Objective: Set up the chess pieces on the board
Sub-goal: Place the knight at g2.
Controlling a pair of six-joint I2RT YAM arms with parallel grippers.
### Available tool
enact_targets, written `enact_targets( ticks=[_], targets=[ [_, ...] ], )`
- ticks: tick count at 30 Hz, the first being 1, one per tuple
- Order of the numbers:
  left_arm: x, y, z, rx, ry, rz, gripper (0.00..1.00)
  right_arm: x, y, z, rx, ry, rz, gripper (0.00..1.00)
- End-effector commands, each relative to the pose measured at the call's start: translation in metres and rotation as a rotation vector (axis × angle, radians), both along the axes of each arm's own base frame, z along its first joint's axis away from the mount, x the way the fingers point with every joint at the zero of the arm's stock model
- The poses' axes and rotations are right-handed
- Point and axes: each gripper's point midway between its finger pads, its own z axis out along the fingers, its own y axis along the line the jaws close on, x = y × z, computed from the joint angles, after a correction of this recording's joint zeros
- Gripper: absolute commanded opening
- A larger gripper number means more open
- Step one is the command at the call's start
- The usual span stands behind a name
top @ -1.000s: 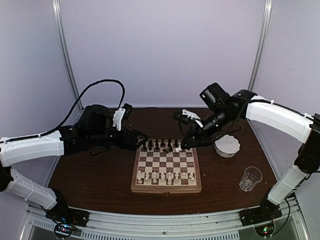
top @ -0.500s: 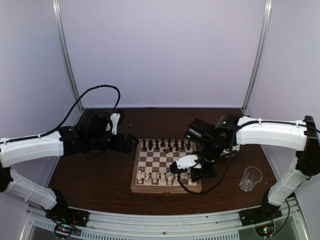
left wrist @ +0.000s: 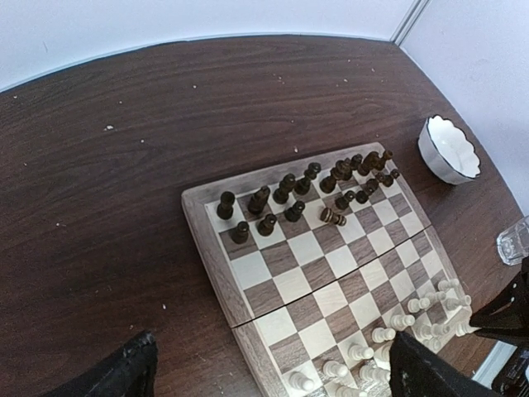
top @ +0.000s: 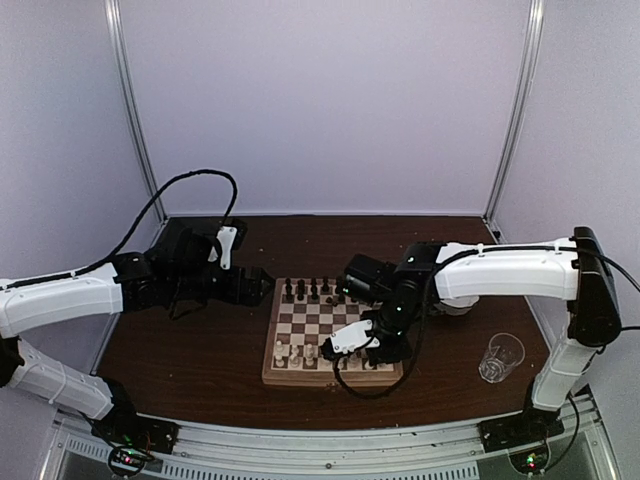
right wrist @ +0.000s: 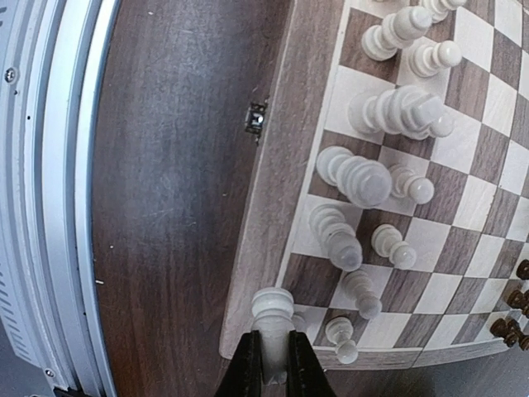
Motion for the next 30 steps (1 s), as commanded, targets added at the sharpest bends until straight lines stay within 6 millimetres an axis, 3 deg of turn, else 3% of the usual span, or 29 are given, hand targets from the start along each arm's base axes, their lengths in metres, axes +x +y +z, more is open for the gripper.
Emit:
enact_targets(
  ticks=[1,30],
  targets=[
    [0.001,-0.002,0.002,-0.019,-0.005,-0.003,0.97,0.013,0.004,0.0,-0.022,-0.05,-0.009,0.05],
    [0.001,-0.008,-0.006,-0.027,0.011,-0.028,0.97,0.027,0.004,-0.02,-0.093,-0.087,-0.038,0.09]
  ],
)
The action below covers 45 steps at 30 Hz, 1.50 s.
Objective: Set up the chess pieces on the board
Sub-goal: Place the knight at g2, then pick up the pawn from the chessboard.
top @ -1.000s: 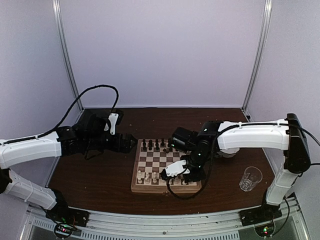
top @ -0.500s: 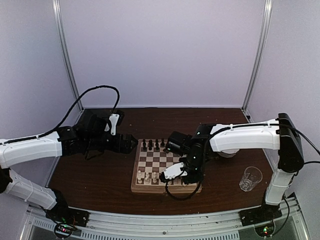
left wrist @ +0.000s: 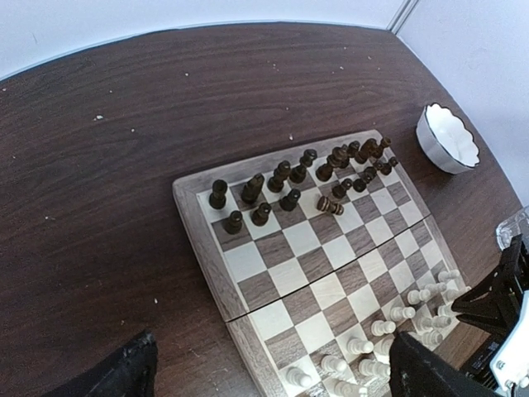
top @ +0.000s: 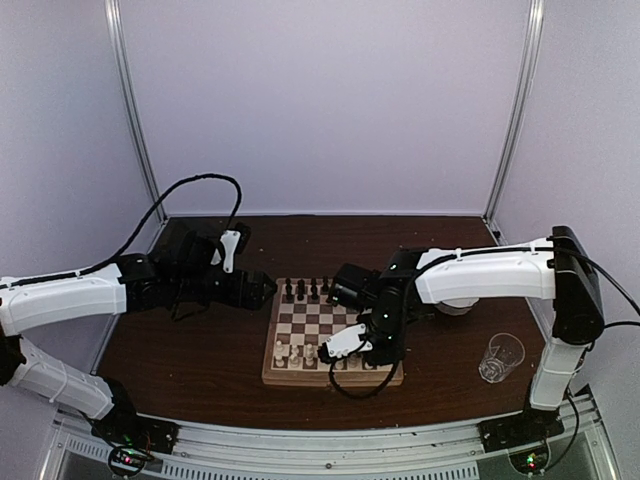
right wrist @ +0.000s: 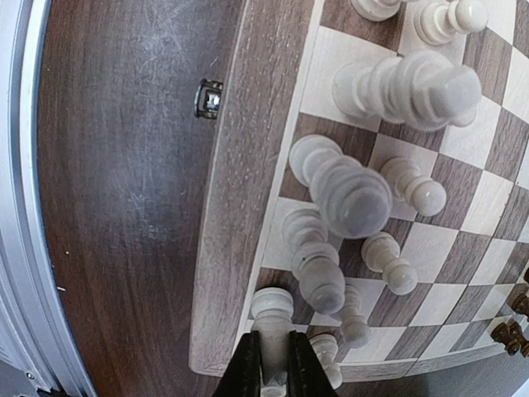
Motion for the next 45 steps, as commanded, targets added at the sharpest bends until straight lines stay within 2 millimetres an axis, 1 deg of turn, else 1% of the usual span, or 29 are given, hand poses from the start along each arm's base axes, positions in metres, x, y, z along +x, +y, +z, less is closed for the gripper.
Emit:
enact_targets(
  ticks=[1,7,10,13,18,22,24,26,28,30,32,35,37,40,44,45],
  targets=[
    [0.003,-0.004,0.004,-0.032,-0.015,-0.007,0.97,0.009,0.005,0.002,-0.002,-0.034,-0.018,0.1],
    [0.002,-0.004,0.002,-0.037,-0.01,-0.006,0.97,0.007,0.003,0.0,-0.011,-0.026,-0.016,0.13],
    [0.001,-0.004,0.001,-0.041,-0.006,-0.006,0.97,0.008,0.003,0.001,-0.01,-0.028,-0.02,0.18],
    [0.0,-0.004,0.002,-0.047,-0.005,-0.006,0.97,0.009,0.005,0.005,0.004,-0.037,-0.026,0.22],
    [0.0,-0.004,0.002,-0.051,-0.002,-0.005,0.97,0.009,0.004,0.012,0.011,-0.045,-0.028,0.24],
    [0.0,-0.004,0.002,-0.053,-0.003,-0.008,0.97,0.007,0.001,0.03,0.033,-0.054,-0.03,0.26],
    [0.0,-0.005,0.002,-0.052,-0.004,-0.01,0.96,0.006,-0.001,0.044,0.06,-0.068,-0.03,0.31],
    [0.002,-0.008,-0.001,-0.043,0.008,-0.013,0.91,0.006,-0.001,0.06,0.098,-0.08,-0.034,0.36],
    [0.003,-0.014,-0.005,-0.03,0.036,-0.029,0.86,0.011,-0.001,0.075,0.16,-0.061,-0.066,0.37],
    [0.005,-0.022,-0.008,-0.018,0.06,-0.052,0.83,0.021,0.001,0.087,0.233,-0.03,-0.126,0.38],
    [0.006,-0.028,-0.01,-0.014,0.072,-0.072,0.8,0.039,0.003,0.096,0.302,-0.006,-0.203,0.38],
    [0.008,-0.035,-0.01,-0.025,0.075,-0.093,0.77,0.067,0.005,0.099,0.372,-0.008,-0.294,0.37],
    [0.009,-0.036,-0.008,-0.025,0.072,-0.087,0.77,0.083,0.011,0.098,0.407,-0.029,-0.321,0.37],
    [0.01,-0.034,-0.002,-0.023,0.068,-0.078,0.77,0.098,0.028,0.096,0.449,-0.041,-0.337,0.36],
    [0.007,-0.029,0.006,-0.043,0.058,-0.064,0.77,0.115,0.05,0.082,0.471,-0.029,-0.366,0.36],
    [0.005,-0.027,0.008,-0.051,0.057,-0.059,0.77,0.12,0.054,0.072,0.455,-0.027,-0.381,0.36]
  ],
)
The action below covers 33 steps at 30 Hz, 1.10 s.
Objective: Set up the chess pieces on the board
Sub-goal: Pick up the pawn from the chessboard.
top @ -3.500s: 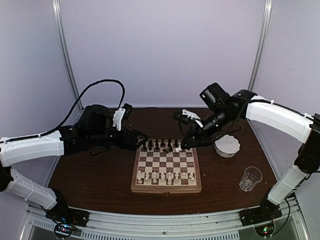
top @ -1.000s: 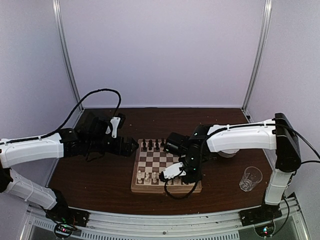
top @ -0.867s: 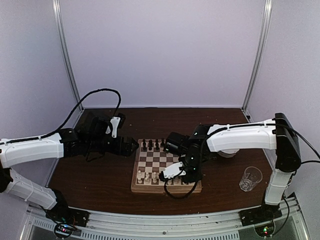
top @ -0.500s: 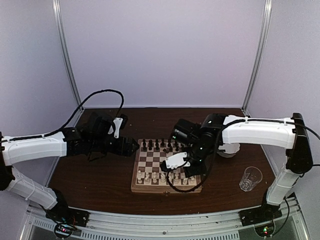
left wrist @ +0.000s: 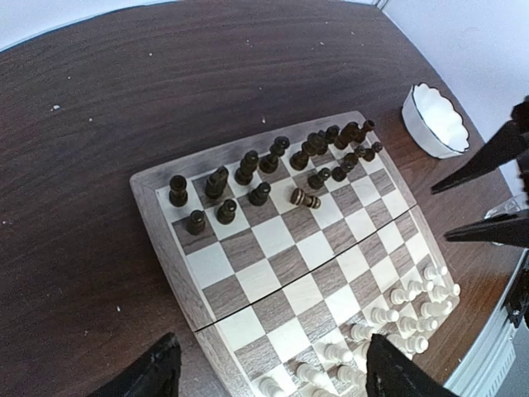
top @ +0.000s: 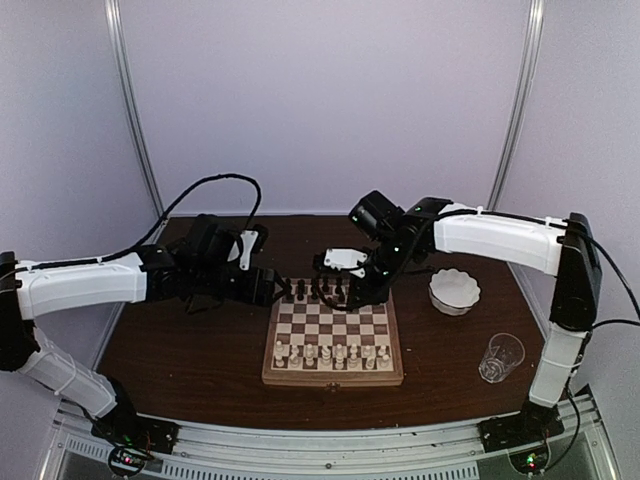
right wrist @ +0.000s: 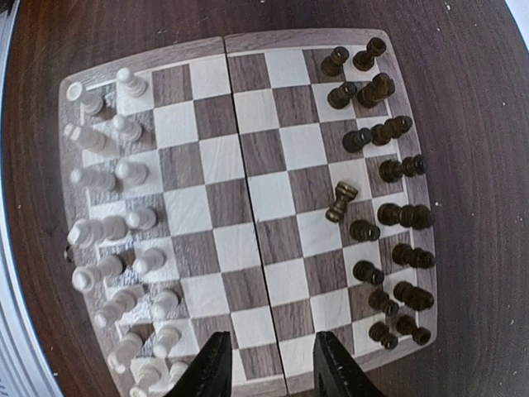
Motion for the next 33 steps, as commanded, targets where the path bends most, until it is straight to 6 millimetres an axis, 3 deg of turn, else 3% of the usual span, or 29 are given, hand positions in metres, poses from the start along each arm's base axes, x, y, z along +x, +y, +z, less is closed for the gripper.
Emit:
enact_targets(
  ticks=[1,9,16,33],
  targets=[
    [-0.002,0.004,0.023,-0.053,-0.031,0.012,0.77,0.025,0.033,-0.012,0.058,-0.006,-0.053,0.36],
    [-0.01,0.025,0.026,-0.042,-0.057,0.06,0.78,0.055,0.046,-0.044,-0.009,-0.015,-0.105,0.38],
    [-0.012,0.027,0.021,-0.041,-0.045,0.061,0.78,0.069,0.054,-0.06,-0.043,-0.002,-0.14,0.38],
    [-0.012,0.022,0.018,-0.046,-0.037,0.048,0.79,0.073,0.048,-0.088,-0.113,0.028,-0.172,0.37]
  ],
)
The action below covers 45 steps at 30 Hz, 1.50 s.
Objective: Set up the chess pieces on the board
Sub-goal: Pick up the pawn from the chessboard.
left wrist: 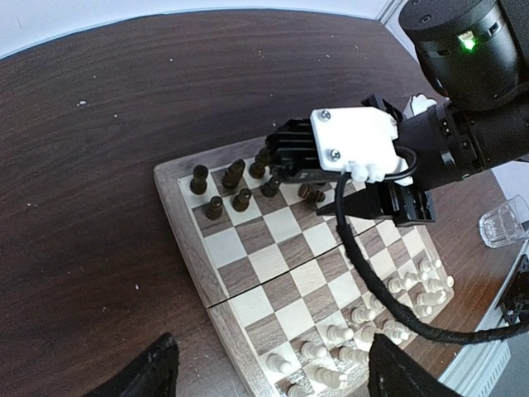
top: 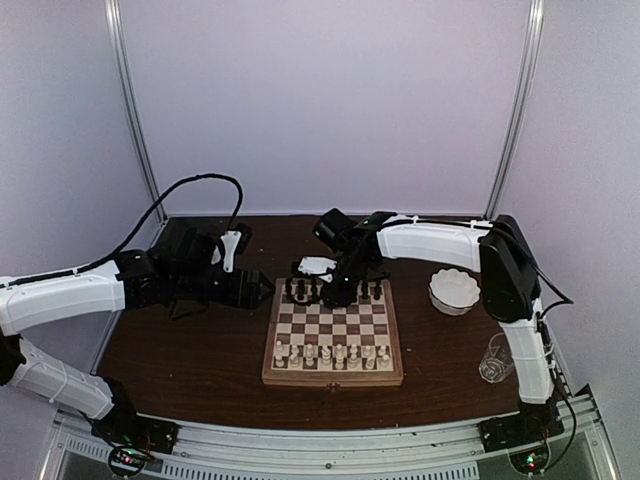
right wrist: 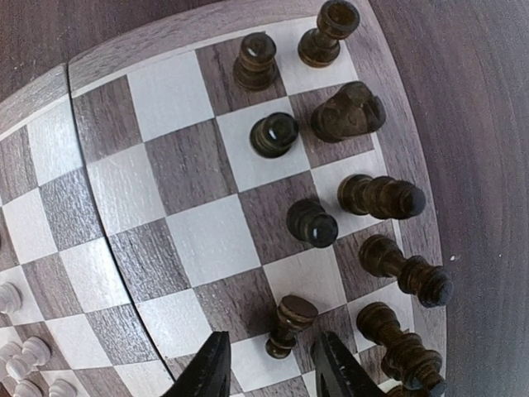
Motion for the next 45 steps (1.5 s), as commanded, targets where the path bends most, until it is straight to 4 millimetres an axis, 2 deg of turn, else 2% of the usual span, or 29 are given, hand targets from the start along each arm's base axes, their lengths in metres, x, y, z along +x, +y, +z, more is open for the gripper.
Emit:
enact_targets(
  ticks=[1,11,18,23,33,36,39,45],
  targets=[
    [0.004,-0.002,0.001,-0.024,-0.009,0.007,0.79,0.005,-0.004,-0.009,-0.033,0.005,-0.026,0.37],
    [0.004,-0.003,-0.001,-0.021,-0.005,0.006,0.79,0.002,0.001,-0.016,-0.032,0.043,-0.018,0.33],
    [0.004,-0.003,-0.005,-0.01,0.0,0.004,0.8,-0.012,0.003,-0.013,-0.005,0.102,0.004,0.28],
    [0.004,-0.004,-0.008,-0.007,0.007,-0.001,0.8,-0.02,-0.003,-0.011,-0.007,0.108,0.013,0.29],
    [0.006,-0.009,-0.01,-0.014,0.014,-0.008,0.8,-0.021,-0.009,-0.02,-0.023,0.123,0.004,0.26],
    [0.004,-0.007,-0.01,-0.012,0.016,-0.008,0.8,-0.022,-0.013,-0.021,-0.025,0.126,0.001,0.27],
    [0.004,-0.006,-0.01,-0.013,0.015,-0.008,0.8,-0.023,-0.016,-0.021,-0.023,0.125,-0.004,0.33],
    [0.005,-0.008,-0.01,-0.018,0.014,-0.006,0.8,-0.027,-0.018,-0.022,-0.021,0.134,-0.002,0.31]
  ],
)
